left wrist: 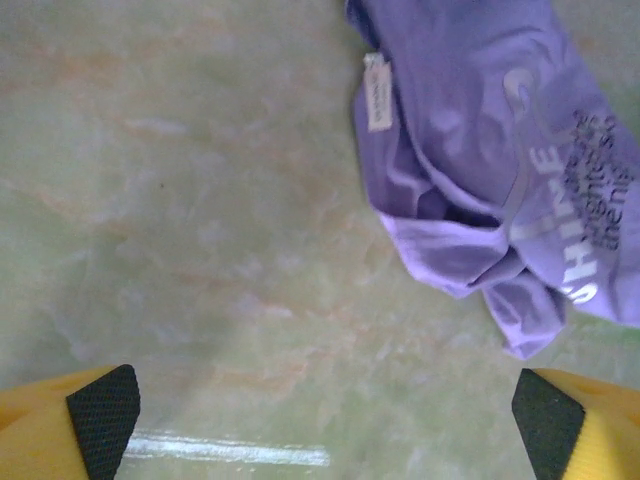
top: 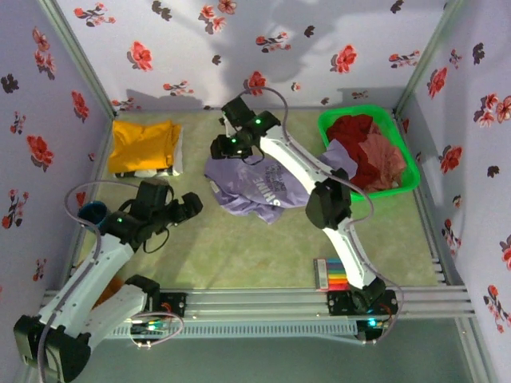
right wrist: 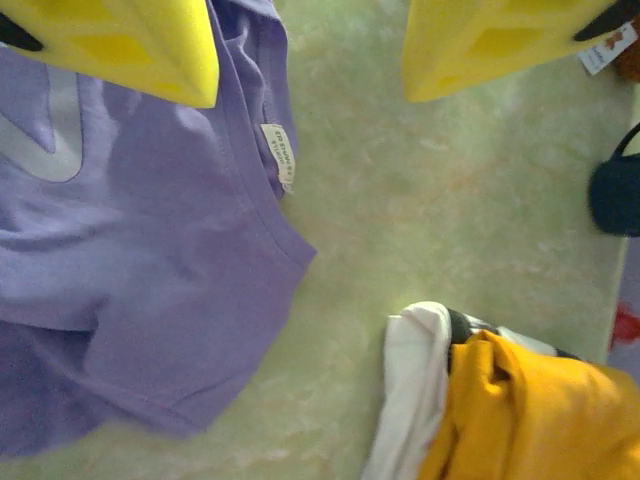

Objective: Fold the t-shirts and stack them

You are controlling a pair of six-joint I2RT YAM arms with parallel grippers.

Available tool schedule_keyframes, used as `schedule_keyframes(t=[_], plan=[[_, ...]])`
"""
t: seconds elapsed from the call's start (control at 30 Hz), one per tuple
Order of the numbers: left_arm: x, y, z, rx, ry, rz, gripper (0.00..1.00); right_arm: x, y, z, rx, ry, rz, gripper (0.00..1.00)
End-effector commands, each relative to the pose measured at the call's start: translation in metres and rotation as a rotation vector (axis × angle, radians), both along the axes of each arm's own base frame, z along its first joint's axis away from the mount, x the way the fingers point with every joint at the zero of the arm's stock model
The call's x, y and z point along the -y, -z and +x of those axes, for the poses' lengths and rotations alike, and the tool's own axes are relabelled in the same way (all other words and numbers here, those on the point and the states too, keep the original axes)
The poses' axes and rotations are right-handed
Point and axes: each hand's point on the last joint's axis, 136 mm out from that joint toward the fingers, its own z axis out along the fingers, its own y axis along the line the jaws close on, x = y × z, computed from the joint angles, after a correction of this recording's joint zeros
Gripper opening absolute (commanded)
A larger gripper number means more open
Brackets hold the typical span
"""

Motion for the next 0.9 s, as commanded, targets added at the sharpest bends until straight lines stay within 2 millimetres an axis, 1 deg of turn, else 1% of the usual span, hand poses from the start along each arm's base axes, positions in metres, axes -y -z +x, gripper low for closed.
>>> schedule_keyframes(t=[0.0, 0.03, 0.1, 0.17, 0.23, 0.27, 0.33, 0.43, 0.47, 0.53, 0.63, 0.73, 0.87], plan=[[0.013, 0.008, -0.01, -0.049, 0.055, -0.005, 0.96, 0.023, -0.089, -0.001, 0.111, 0.031, 0.08, 0.56], [0.018, 0.012, -0.01, -0.063, 0.067, -0.002, 0.95, 0.035, -0.095, 0.001, 0.122, 0.055, 0.066, 0.56], [0.034, 0.016, -0.006, -0.076, 0.105, -0.004, 0.93, 0.064, -0.104, 0.004, 0.131, 0.106, 0.033, 0.57], [0.061, 0.02, 0.0, -0.085, 0.156, -0.019, 0.94, 0.1, -0.11, 0.003, 0.137, 0.168, -0.003, 0.57], [0.089, 0.026, 0.003, -0.111, 0.198, -0.033, 0.9, 0.133, -0.111, -0.001, 0.135, 0.228, -0.018, 0.58], [0.102, 0.032, 0.003, -0.139, 0.204, -0.044, 0.9, 0.151, -0.114, -0.005, 0.14, 0.267, -0.016, 0.58], [0.131, 0.039, 0.005, -0.16, 0.232, -0.09, 0.89, 0.181, -0.116, -0.015, 0.136, 0.323, -0.003, 0.59], [0.171, 0.047, 0.01, -0.156, 0.264, -0.141, 0.89, 0.221, -0.11, -0.031, 0.124, 0.391, -0.009, 0.6], [0.182, 0.049, 0.014, -0.155, 0.267, -0.157, 0.87, 0.232, -0.107, -0.037, 0.115, 0.406, -0.013, 0.6], [0.198, 0.056, 0.019, -0.164, 0.262, -0.173, 0.84, 0.248, -0.1, -0.048, 0.096, 0.426, -0.014, 0.6], [0.218, 0.066, 0.028, -0.161, 0.247, -0.206, 0.75, 0.27, -0.092, -0.06, 0.079, 0.472, -0.016, 0.61], [0.226, 0.077, 0.039, -0.153, 0.199, -0.233, 0.67, 0.286, -0.091, -0.068, 0.078, 0.507, -0.005, 0.61], [0.233, 0.087, 0.051, -0.146, 0.162, -0.239, 0.56, 0.303, -0.093, -0.075, 0.081, 0.534, -0.008, 0.62]])
